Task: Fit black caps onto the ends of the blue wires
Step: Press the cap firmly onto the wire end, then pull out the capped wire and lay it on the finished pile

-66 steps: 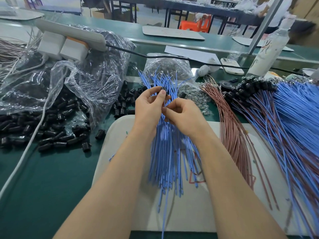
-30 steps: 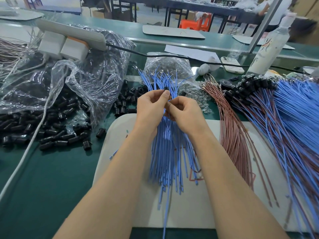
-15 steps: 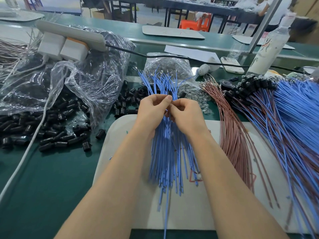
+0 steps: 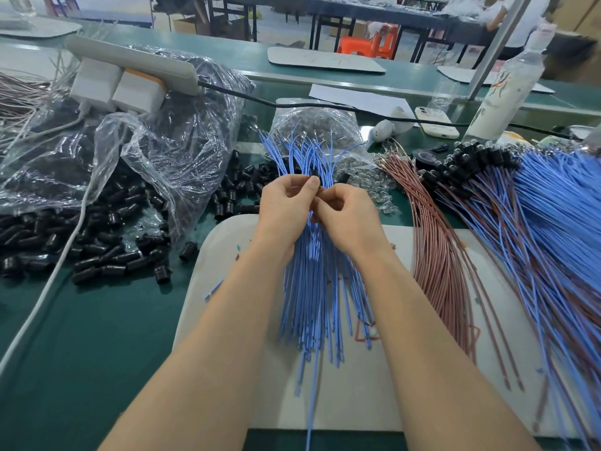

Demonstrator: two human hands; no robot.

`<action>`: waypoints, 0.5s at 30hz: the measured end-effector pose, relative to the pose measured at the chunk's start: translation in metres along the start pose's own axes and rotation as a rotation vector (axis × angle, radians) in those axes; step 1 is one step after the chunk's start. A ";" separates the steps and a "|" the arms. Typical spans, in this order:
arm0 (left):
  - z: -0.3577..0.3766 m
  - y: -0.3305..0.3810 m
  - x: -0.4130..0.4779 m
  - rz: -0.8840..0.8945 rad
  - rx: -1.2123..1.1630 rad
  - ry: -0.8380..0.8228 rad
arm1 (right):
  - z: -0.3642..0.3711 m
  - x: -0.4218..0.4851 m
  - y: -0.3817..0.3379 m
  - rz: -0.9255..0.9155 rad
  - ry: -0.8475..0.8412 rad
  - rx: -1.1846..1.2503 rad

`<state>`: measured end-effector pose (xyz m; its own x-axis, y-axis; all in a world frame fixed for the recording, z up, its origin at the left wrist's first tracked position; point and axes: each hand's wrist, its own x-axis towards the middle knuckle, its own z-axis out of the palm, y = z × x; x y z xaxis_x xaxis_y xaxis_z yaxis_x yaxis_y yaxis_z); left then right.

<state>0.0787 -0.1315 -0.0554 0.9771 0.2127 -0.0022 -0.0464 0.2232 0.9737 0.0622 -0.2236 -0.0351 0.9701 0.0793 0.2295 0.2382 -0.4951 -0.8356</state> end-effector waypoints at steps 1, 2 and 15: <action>0.000 0.000 0.000 0.009 0.011 0.017 | 0.001 0.000 0.000 0.007 -0.004 -0.017; 0.000 0.000 0.000 0.016 0.018 0.029 | 0.001 0.001 0.000 0.015 -0.009 -0.024; -0.007 0.006 0.007 -0.083 -0.060 0.145 | 0.002 0.007 0.010 0.037 0.099 -0.143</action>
<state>0.0835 -0.1223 -0.0513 0.9382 0.3251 -0.1191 0.0167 0.3012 0.9534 0.0714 -0.2264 -0.0426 0.9668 -0.0234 0.2543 0.1867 -0.6145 -0.7665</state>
